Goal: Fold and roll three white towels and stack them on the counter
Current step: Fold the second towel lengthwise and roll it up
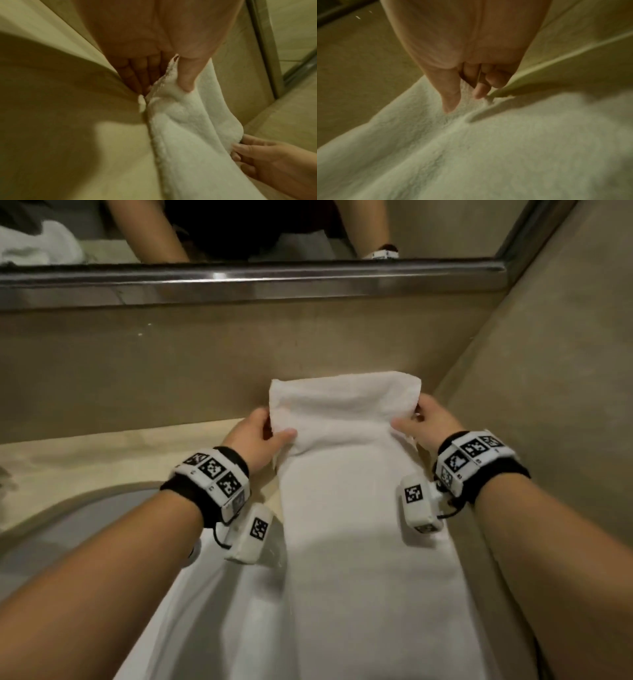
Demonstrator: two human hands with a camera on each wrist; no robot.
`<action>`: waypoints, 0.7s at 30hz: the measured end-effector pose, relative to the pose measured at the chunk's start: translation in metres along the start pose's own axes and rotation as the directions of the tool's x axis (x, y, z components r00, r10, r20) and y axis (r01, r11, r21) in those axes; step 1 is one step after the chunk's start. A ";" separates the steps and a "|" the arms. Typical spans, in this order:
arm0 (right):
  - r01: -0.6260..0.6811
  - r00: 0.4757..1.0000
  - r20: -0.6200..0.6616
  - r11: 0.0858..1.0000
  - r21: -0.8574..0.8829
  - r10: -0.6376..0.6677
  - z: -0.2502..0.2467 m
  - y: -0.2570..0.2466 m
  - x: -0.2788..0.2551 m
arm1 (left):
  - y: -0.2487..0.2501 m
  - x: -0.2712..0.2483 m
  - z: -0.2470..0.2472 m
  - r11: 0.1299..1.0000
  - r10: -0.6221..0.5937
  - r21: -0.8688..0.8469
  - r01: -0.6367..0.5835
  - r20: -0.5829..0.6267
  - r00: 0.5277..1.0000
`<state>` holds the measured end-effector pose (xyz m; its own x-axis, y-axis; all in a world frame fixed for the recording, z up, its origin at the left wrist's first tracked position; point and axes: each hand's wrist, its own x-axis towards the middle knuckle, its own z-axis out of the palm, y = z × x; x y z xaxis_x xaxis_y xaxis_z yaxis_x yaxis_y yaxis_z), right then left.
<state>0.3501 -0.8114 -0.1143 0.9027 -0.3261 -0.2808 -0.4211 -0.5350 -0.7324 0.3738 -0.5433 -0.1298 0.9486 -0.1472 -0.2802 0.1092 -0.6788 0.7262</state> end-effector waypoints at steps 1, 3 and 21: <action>-0.006 1.000 0.006 1.000 -0.009 0.006 0.001 0.003 0.002 | -0.002 0.003 0.001 0.999 0.022 0.030 -0.022 0.006 1.000; -0.015 1.000 0.009 0.999 -0.045 0.015 -0.001 0.008 0.008 | -0.004 0.008 0.001 0.998 0.049 0.049 -0.049 0.007 0.999; -0.061 0.992 -0.113 0.998 0.012 0.061 -0.018 0.006 0.002 | 0.005 0.004 0.005 0.999 -0.037 -0.031 0.034 -0.111 0.993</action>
<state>0.3474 -0.8290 -0.1084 0.8593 -0.4443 -0.2535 -0.4740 -0.5053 -0.7211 0.3767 -0.5511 -0.1305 0.9710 -0.0417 -0.2356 0.1501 -0.6606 0.7356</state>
